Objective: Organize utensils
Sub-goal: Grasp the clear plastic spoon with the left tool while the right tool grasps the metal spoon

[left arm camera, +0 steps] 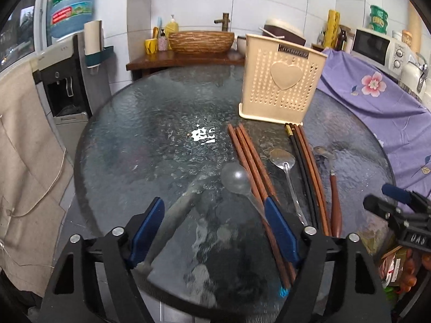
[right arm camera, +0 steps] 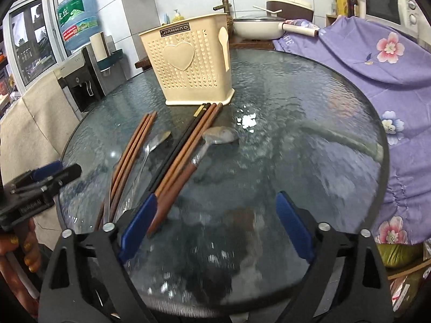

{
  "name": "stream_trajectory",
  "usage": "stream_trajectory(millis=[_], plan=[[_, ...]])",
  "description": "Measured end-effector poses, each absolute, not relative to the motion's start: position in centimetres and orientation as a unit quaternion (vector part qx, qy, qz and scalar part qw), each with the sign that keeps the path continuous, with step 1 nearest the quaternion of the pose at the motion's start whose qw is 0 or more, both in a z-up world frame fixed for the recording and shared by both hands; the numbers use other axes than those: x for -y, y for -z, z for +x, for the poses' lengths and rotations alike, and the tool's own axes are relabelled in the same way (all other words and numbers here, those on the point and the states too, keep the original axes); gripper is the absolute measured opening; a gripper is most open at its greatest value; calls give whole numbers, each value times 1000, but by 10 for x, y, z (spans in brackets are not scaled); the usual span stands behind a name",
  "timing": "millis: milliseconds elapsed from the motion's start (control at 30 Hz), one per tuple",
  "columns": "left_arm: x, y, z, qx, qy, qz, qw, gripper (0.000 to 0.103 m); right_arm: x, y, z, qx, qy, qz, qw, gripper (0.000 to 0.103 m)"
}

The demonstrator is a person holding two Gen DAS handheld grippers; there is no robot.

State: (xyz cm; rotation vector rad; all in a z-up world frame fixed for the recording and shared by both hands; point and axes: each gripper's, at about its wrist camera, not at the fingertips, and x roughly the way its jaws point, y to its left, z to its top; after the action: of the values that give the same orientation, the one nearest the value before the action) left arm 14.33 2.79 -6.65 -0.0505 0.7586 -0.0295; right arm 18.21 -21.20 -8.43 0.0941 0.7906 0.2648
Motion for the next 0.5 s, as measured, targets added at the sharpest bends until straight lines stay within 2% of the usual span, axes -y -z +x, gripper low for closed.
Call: stream_trajectory(millis=[200, 500], plan=[[-28, 78, 168, -405, 27, -31, 913, 65, 200, 86, 225, -416, -131, 43, 899, 74], [-26, 84, 181, -424, 34, -24, 905, 64, 196, 101, 280, -470, -102, 51, 875, 60]])
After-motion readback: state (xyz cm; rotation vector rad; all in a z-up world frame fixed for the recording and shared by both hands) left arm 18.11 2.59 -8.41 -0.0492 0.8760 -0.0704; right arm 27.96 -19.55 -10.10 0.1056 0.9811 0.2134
